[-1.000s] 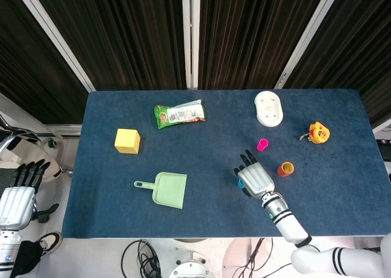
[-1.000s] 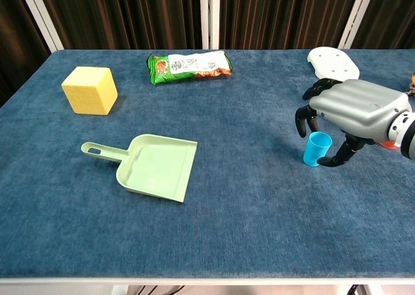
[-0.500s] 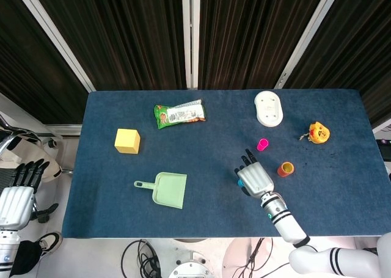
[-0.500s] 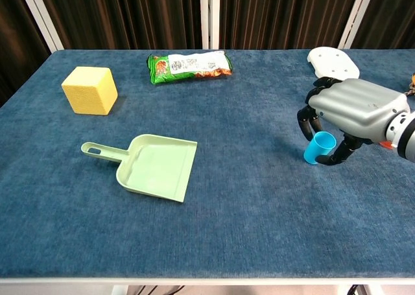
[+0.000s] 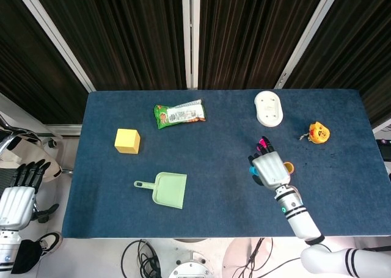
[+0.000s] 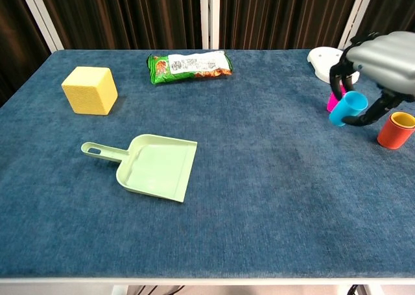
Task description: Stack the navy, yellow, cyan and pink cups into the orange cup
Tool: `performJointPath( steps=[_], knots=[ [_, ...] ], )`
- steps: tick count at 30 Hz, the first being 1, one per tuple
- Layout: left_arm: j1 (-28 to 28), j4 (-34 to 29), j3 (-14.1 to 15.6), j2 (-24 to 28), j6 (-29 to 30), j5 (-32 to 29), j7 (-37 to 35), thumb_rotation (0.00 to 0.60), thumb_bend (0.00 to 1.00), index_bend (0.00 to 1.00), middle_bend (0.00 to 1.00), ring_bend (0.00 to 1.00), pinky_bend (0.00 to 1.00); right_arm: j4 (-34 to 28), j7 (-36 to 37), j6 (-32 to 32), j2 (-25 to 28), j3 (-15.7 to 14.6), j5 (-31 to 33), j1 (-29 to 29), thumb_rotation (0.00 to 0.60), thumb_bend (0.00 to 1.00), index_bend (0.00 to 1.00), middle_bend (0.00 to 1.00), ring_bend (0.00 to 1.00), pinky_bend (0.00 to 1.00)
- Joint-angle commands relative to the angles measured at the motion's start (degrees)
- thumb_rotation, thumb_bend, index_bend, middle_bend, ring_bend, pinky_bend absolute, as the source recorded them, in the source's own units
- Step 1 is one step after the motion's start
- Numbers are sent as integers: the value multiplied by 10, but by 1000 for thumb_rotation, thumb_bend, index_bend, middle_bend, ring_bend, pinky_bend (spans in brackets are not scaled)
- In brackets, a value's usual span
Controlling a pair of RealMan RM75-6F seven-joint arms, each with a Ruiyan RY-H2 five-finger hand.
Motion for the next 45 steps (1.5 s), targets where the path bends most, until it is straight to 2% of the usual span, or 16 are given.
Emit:
performJointPath(
  steps=[1, 10, 29, 32, 34, 38, 45],
  knots=[
    [-2, 0, 0, -1, -2, 1, 2, 600, 59, 83, 27, 0, 9, -13, 25, 17, 41, 12, 19, -20, 600, 223, 588, 541, 180, 0],
    [-8, -8, -1, -5, -9, 3, 20, 600, 58, 84, 27, 0, 9, 9, 58, 7, 76, 6, 45, -43, 600, 225, 595, 541, 179, 0],
    [-10, -6, -1, -5, -19, -10, 22, 600, 59, 84, 27, 0, 9, 51, 47, -38, 46, 6, 84, -29, 600, 221, 596, 534, 179, 0],
    [-11, -4, -1, -5, -21, -12, 19, 600, 59, 84, 27, 0, 10, 51, 44, -46, 46, 4, 91, -26, 600, 180, 527, 522, 166, 0],
    [-12, -5, -1, -4, -23, -13, 16, 600, 59, 84, 27, 0, 12, 49, 46, -53, 48, 5, 95, -24, 600, 128, 431, 467, 126, 0],
    [-13, -4, -2, -4, -24, -14, 15, 600, 59, 83, 27, 0, 14, 47, 58, -52, 53, 8, 90, -24, 600, 82, 326, 370, 62, 0],
    [-15, -2, -2, -4, -27, -14, 14, 600, 58, 84, 27, 0, 13, 38, 76, -39, 67, 21, 80, -23, 600, 79, 302, 354, 58, 0]
  ],
)
